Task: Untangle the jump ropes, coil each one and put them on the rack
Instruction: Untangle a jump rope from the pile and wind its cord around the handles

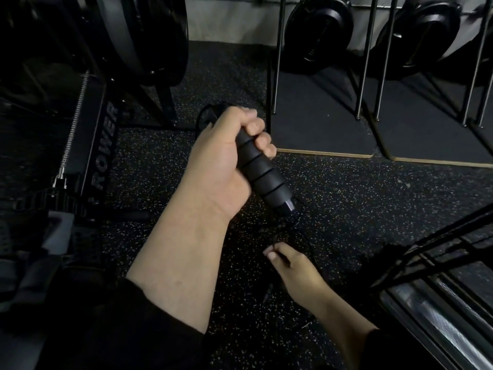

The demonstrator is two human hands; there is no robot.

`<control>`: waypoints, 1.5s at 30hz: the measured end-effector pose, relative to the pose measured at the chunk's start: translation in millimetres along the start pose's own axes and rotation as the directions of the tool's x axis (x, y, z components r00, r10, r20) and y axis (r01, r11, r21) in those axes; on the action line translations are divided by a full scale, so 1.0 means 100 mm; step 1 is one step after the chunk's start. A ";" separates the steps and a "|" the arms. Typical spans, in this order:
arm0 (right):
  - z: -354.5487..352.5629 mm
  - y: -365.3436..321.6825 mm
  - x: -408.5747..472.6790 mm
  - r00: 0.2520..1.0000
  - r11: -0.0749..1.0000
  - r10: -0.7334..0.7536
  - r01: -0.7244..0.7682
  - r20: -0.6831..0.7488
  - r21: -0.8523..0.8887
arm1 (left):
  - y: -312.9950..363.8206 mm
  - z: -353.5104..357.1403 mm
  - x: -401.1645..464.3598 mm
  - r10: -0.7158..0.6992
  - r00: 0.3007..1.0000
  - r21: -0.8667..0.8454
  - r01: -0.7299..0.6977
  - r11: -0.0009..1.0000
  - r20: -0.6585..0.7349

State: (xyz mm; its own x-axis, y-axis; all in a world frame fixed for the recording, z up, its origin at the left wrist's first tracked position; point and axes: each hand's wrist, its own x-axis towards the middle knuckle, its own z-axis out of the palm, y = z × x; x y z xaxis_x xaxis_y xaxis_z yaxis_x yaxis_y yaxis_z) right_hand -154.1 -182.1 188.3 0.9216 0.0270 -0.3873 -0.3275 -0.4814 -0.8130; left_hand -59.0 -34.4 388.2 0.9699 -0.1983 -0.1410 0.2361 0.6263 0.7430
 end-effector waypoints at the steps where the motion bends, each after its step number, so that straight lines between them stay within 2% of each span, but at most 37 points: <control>1: -0.02 0.05 -0.02 0.998 1.000 0.008 -0.007 -0.057 0.011 | 0.00 -0.02 0.00 -0.013 1.000 0.024 0.014 1.000 -0.023; 3: -0.11 0.02 -0.05 0.985 0.995 0.026 -0.009 -0.173 0.097 | -0.07 -0.12 0.04 -0.037 0.995 0.187 0.053 0.981 -0.089; 5: -0.24 -0.17 -0.07 0.966 0.957 0.059 0.017 -0.253 0.288 | -0.17 -0.21 0.03 -0.077 0.980 0.380 0.143 0.914 -0.186; 8: -0.50 -0.58 -0.08 0.940 0.854 0.118 0.068 -0.321 0.515 | -0.35 -0.28 -0.06 -0.256 0.932 0.402 0.343 0.849 -0.255; 11: -0.65 -0.93 -0.16 0.935 0.809 0.186 0.028 -0.301 0.587 | -0.58 -0.32 -0.19 -0.372 0.883 0.453 0.467 0.759 -0.287; 14: -0.63 -1.10 -0.23 0.971 0.656 0.144 0.051 -0.191 0.753 | -0.75 -0.30 -0.30 -0.412 0.871 0.454 0.491 0.743 -0.268; 16: -0.59 -1.10 -0.25 0.981 0.678 0.095 0.060 -0.168 0.733 | -0.75 -0.31 -0.34 -0.445 0.861 0.387 0.508 0.770 -0.245; 18: -0.57 -1.11 -0.30 0.987 0.779 0.029 0.076 -0.156 0.622 | -0.66 -0.32 -0.38 -0.494 0.851 0.309 0.525 0.793 -0.178; 22: -0.56 -1.16 -0.43 0.995 0.916 -0.066 0.090 -0.076 0.390 | -0.57 -0.38 -0.47 -0.503 0.858 0.289 0.509 0.811 -0.101; 25: -0.51 -1.18 -0.53 0.989 0.952 -0.092 0.122 -0.117 0.281 | -0.59 -0.39 -0.52 -0.482 0.868 0.303 0.494 0.815 -0.116; 27: -0.42 -1.14 -0.63 0.990 0.938 -0.035 0.080 -0.138 0.337 | -0.58 -0.39 -0.52 -0.450 0.875 0.276 0.484 0.830 -0.178; 29: -0.32 -1.11 -0.75 0.999 0.903 0.025 -0.013 -0.023 0.429 | -0.55 -0.40 -0.48 -0.415 0.867 0.236 0.480 0.845 -0.277; 31: -0.23 -1.12 -0.83 0.999 0.902 0.016 -0.033 0.042 0.431 | -0.54 -0.42 -0.42 -0.391 0.862 0.226 0.471 0.853 -0.323; 34: -0.20 -1.10 -0.84 0.997 0.919 0.050 -0.021 -0.065 0.394 | -0.54 -0.41 -0.40 -0.368 0.870 0.186 0.442 0.878 -0.327; 37: -0.22 -1.10 -0.83 0.996 0.862 0.079 -0.088 0.038 0.499 | -0.54 -0.40 -0.37 -0.357 0.878 0.150 0.419 0.896 -0.320; 39: -0.24 -1.07 -0.80 0.995 0.876 0.083 -0.101 0.060 0.472 | -0.56 -0.41 -0.35 -0.351 0.874 0.144 0.416 0.898 -0.335; 41: -0.30 -1.04 -0.74 0.992 0.838 0.086 -0.124 0.096 0.531 | -0.60 -0.40 -0.34 -0.340 0.876 0.165 0.412 0.896 -0.343; 43: -0.40 -1.03 -0.68 0.977 0.758 0.079 -0.189 0.199 0.624 | -0.64 -0.39 -0.32 -0.325 0.882 0.172 0.399 0.901 -0.340; 45: -0.49 -1.02 -0.63 0.951 0.732 0.053 -0.244 0.304 0.636 | -0.67 -0.37 -0.31 -0.324 0.888 0.160 0.390 0.907 -0.325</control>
State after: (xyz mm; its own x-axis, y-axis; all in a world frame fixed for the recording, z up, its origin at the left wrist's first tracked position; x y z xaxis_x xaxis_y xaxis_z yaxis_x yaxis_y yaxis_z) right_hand -168.7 -177.6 317.1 0.7959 0.2661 -0.5438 -0.5973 0.1985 -0.7770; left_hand -103.1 -42.0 318.8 0.8042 -0.1340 -0.5790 0.5826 0.3705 0.7234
